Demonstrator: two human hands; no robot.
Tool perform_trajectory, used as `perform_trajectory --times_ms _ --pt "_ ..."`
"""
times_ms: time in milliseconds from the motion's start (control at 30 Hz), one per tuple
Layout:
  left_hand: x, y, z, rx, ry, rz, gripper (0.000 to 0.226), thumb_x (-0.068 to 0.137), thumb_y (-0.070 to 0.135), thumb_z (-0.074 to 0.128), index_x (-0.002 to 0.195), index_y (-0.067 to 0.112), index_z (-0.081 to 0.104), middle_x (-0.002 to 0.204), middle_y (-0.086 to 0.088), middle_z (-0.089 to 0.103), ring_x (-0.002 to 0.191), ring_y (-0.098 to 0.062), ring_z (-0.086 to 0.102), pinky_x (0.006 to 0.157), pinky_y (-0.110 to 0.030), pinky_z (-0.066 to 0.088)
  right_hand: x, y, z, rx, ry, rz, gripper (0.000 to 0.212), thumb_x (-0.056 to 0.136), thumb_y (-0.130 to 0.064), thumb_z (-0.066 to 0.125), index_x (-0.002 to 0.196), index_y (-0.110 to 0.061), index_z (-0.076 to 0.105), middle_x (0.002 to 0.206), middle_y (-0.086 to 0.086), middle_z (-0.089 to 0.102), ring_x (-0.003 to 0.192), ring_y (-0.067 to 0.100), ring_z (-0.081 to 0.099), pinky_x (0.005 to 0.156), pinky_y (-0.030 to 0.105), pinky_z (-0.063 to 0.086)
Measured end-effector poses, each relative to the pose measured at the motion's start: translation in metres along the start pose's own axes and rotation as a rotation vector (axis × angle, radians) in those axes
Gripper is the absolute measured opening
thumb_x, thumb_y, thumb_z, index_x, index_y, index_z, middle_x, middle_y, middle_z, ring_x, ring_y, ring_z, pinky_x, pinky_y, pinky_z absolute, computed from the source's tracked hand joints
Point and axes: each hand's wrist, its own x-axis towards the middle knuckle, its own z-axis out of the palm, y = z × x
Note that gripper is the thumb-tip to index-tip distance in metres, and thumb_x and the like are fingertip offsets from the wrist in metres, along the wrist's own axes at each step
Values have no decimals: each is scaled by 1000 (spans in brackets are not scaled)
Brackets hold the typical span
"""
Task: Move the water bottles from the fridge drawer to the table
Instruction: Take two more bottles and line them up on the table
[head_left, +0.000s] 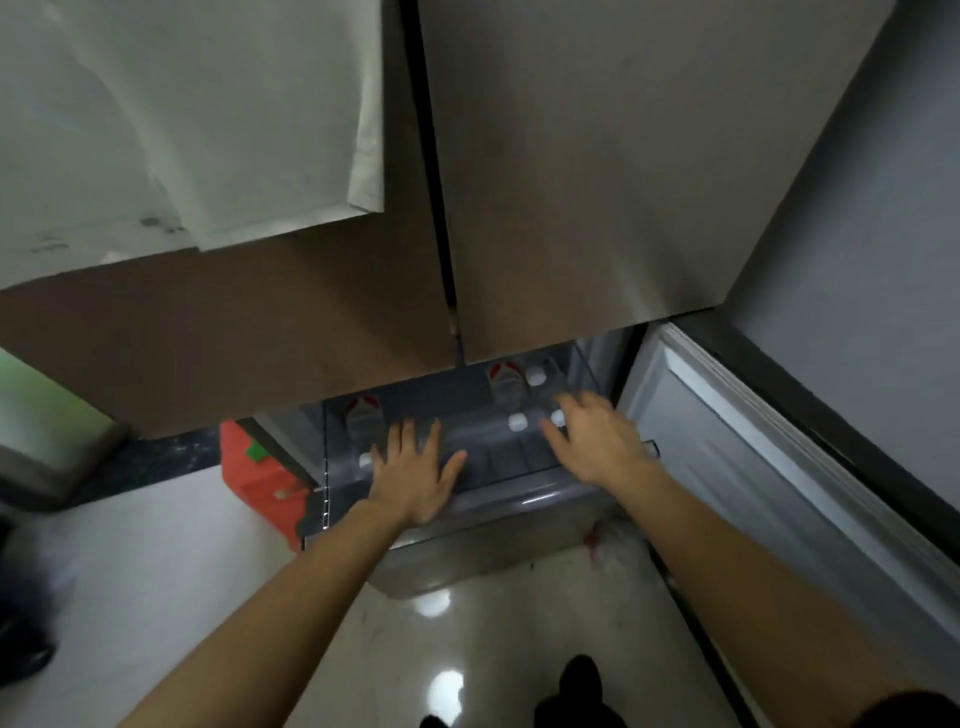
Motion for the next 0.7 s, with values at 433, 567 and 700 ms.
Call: perform_trajectory --times_ms 433,567,700 --pt "58 -52 21 -2 -260 -360 70 100 60 24 157 22 13 161 -25 8 147 -45 11 116 -56 19 103 -11 50 53 -537 -106 62 99 -42 53 154 -28 29 155 12 38 130 37 49 102 47 47" --pt "71 -63 32 -4 -273 -331 67 101 58 25 156 19 17 159 -25 17 144 -45 19 116 -53 21 114 -16 65 81 -593 -50 62 100 -38 54 155 -26 29 154 12 40 130 37 49 106 46 45" --pt "73 -68 42 37 -229 -317 69 99 59 31 149 11 28 149 -25 33 134 -43 36 111 -52 33 114 -19 73 33 -650 9 75 94 -33 63 157 -29 22 160 8 31 138 32 42 109 38 42"
